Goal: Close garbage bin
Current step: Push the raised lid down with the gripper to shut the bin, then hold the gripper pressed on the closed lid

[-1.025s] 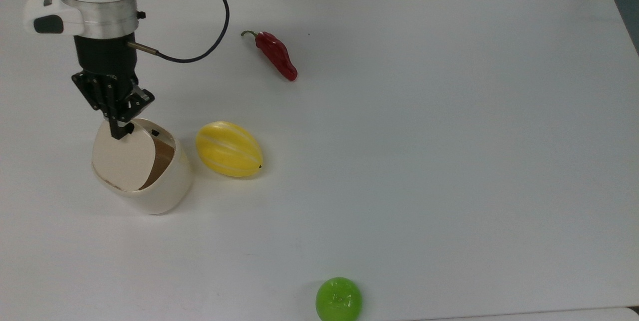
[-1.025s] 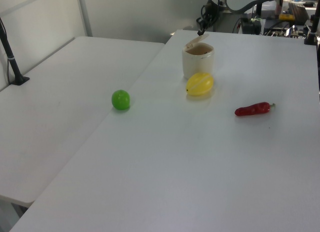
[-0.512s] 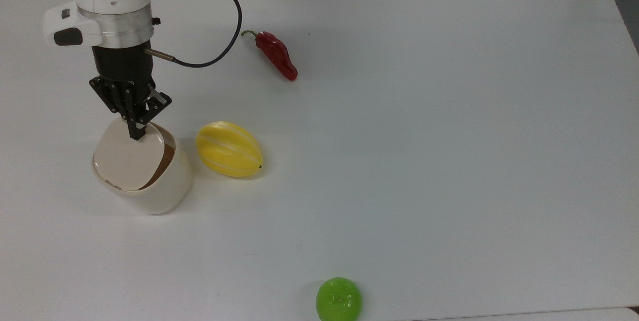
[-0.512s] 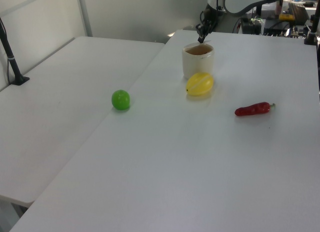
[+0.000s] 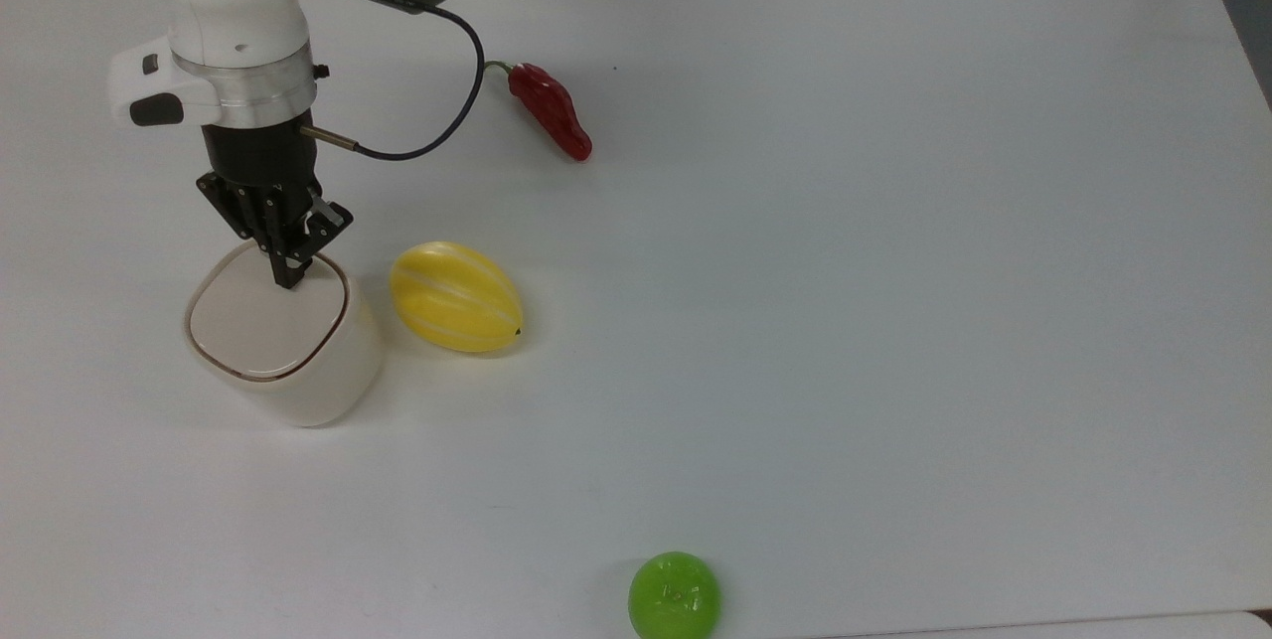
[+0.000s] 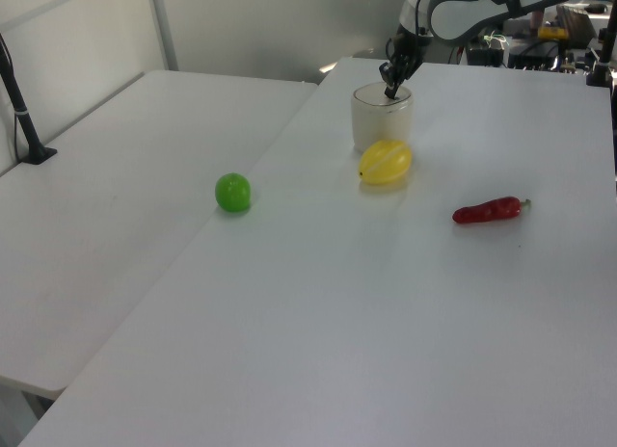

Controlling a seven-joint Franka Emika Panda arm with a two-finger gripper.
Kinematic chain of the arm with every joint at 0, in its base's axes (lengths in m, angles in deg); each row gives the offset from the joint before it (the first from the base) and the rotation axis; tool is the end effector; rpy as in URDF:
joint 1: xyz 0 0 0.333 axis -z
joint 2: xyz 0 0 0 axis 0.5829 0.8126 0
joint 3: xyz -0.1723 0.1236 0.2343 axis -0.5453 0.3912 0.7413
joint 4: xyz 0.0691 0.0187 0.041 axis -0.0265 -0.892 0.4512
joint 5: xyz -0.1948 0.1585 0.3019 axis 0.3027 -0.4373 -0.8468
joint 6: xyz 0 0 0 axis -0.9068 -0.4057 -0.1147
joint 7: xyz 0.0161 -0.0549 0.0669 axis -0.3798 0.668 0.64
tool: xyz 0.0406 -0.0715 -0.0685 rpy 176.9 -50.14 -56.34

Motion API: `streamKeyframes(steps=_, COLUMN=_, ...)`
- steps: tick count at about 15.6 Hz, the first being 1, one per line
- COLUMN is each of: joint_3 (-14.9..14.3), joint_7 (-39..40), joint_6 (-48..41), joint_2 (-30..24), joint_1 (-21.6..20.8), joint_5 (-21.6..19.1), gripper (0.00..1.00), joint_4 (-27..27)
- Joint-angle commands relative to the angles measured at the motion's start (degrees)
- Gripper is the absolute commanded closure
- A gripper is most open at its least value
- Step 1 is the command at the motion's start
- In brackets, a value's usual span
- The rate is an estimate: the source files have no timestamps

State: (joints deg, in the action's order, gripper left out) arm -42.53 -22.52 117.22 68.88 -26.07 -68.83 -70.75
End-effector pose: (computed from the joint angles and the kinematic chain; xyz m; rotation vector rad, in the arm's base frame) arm 0.7134 -0.1238 0.4399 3.0123 -0.5370 0.6142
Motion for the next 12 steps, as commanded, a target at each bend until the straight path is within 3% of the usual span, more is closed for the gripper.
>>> streamKeyframes(steps=1, joint_3=-0.6, joint_7=0.7, joint_6=-0.8, joint_2=-0.4, joint_1=-0.3, joint_5=0.7, gripper=1.00, joint_4=-1.1)
streamKeyframes(steps=12, joint_3=-0.6, joint_7=0.3, joint_6=-0.8, joint_2=1.3, joint_1=-0.5, joint_5=1.9, gripper=1.00, joint_4=-1.7)
